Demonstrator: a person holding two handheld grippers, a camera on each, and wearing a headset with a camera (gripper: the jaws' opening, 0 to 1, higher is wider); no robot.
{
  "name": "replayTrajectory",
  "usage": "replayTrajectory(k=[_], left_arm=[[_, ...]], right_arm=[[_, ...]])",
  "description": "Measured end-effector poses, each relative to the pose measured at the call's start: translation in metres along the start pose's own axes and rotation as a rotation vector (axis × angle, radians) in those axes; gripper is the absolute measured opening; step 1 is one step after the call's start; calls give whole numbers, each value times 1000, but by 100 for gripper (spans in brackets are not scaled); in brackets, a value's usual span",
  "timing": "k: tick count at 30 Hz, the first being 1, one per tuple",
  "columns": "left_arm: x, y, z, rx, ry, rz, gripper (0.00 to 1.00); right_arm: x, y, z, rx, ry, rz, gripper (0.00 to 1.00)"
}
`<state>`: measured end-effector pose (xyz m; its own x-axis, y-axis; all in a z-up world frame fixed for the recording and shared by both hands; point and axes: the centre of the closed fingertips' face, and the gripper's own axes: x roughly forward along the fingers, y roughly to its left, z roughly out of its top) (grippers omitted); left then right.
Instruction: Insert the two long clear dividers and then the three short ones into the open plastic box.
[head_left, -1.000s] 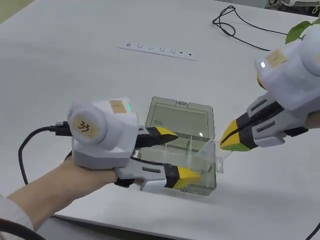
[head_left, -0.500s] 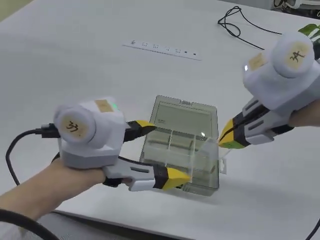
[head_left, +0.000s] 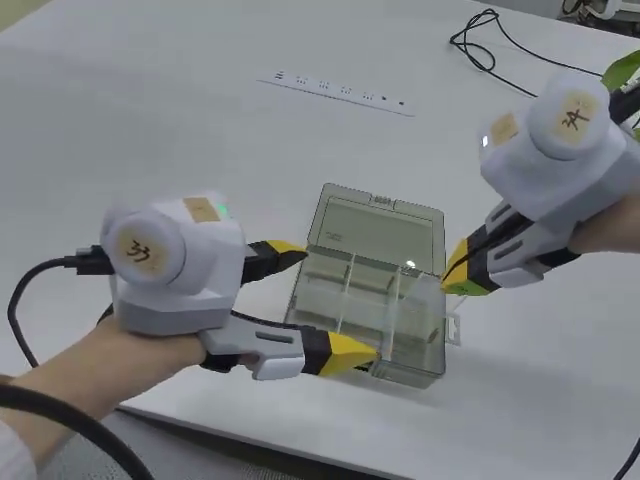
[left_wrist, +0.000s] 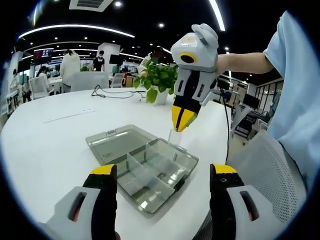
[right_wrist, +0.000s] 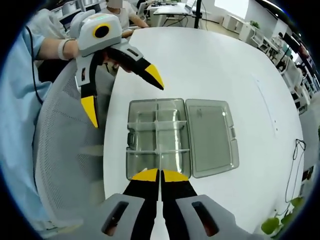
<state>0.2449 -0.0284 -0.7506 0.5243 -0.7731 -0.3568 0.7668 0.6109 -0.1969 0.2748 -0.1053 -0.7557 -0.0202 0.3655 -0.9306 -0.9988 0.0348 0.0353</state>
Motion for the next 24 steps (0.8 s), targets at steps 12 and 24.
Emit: replayTrajectory(k=[12,24], left_arm=[[-2,3,-2,-17,-3,13,75],[-4,6,0,-20,-16,18,74]], right_arm=[[0,3,2,4,-10,28,2],[4,4,-3,-5,16,33,2]])
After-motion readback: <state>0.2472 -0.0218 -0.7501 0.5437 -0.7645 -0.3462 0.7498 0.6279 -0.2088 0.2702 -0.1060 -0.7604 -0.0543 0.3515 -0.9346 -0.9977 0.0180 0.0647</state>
